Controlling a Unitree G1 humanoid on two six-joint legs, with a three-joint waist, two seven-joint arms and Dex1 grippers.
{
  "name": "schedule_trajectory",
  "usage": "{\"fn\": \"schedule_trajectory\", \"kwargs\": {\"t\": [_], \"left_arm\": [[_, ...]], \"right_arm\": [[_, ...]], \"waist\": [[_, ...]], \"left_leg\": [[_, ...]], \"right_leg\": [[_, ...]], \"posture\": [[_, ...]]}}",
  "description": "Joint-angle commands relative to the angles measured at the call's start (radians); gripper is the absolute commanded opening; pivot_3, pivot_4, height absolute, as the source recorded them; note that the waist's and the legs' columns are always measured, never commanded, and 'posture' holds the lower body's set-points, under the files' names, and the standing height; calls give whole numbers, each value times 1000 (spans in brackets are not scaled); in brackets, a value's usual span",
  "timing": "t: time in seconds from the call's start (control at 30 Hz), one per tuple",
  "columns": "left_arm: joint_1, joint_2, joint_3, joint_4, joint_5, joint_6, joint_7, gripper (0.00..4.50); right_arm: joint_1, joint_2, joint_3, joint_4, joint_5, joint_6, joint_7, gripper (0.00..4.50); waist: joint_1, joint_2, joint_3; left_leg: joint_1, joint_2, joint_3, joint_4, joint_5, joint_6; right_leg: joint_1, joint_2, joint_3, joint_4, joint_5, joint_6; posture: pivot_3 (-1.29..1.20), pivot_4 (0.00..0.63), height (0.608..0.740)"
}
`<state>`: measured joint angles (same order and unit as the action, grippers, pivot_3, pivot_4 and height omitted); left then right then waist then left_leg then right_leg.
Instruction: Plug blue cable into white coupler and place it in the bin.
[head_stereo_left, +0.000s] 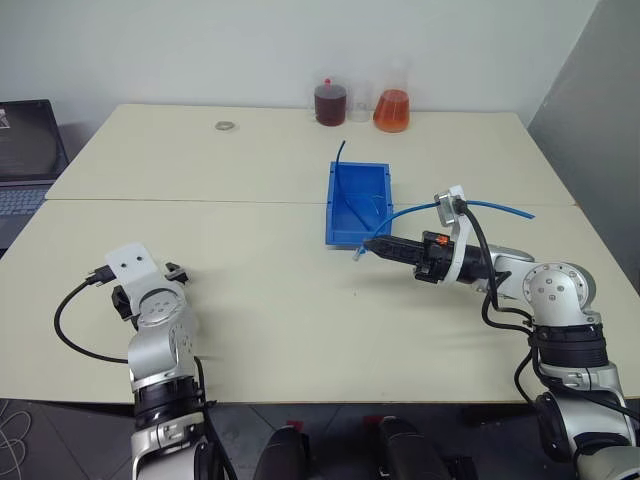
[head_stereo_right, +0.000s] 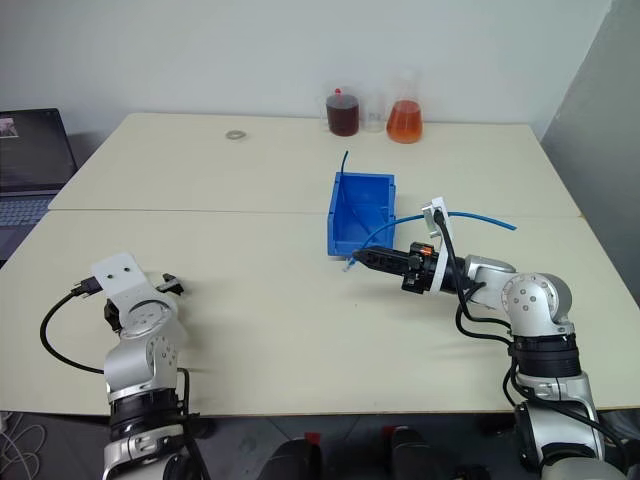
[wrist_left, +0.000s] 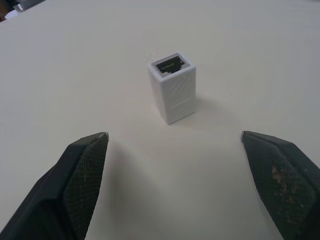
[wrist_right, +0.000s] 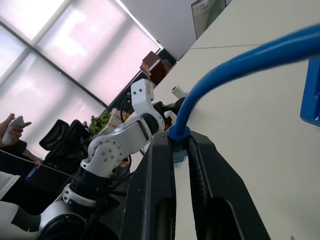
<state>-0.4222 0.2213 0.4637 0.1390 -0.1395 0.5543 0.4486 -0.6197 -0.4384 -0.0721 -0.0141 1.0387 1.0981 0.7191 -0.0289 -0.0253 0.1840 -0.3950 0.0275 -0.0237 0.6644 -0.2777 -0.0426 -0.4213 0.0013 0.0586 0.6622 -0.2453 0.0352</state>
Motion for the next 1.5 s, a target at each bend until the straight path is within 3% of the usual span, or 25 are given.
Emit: {"fn": "schedule_trajectory", "kwargs": {"t": [0.03,0.33,0.37,0.73,0.97,1.2,1.3,1.5], "left_arm": [[-65,6,47,124,-23,-91,4,4488],[-138,-2,109,260,-63,-187,42,4488],[-137,-2,112,264,-64,-198,45,4121],[-133,9,122,283,-74,-224,43,2287],[-119,16,120,284,-71,-224,39,856],[-118,20,108,269,-71,-204,25,771],[-95,63,5,201,-49,-138,-113,771],[25,305,-316,-10,-53,-115,-702,771]], "right_arm": [[-19,-8,-10,-34,-6,-5,20,110],[-4,-20,-20,-61,-3,9,15,110],[-1,-21,-21,-66,-1,11,13,110],[15,-17,-37,-86,5,17,-5,110],[22,-10,-47,-86,5,16,-20,110],[23,-5,-49,-80,0,10,-26,110],[24,-5,-48,-87,-4,7,-32,110],[-29,-29,-49,-106,-15,1,-40,110]], "waist": [[0,0,0],[0,0,0],[0,0,0],[0,0,0],[1,0,0],[1,0,0],[0,0,0],[-2,0,0]], "left_leg": [[0,0,0,0,0,0],[1,0,-1,0,0,0],[0,0,-1,0,0,0],[1,0,-1,0,0,0],[1,0,-1,0,0,0],[1,0,-1,0,0,0],[1,0,-1,0,0,0],[-1,0,-2,0,0,-1]], "right_leg": [[0,0,0,0,0,0],[0,0,-1,1,0,0],[0,0,-1,1,0,0],[0,0,-1,2,0,0],[1,-1,-2,2,0,0],[1,-1,-2,2,0,0],[1,-1,-2,2,0,0],[0,0,-4,2,0,0]], "posture": [[0,150,740],[0,150,740],[0,150,740],[0,150,740],[0,150,740],[0,150,740],[0,150,740],[0,150,740]]}}
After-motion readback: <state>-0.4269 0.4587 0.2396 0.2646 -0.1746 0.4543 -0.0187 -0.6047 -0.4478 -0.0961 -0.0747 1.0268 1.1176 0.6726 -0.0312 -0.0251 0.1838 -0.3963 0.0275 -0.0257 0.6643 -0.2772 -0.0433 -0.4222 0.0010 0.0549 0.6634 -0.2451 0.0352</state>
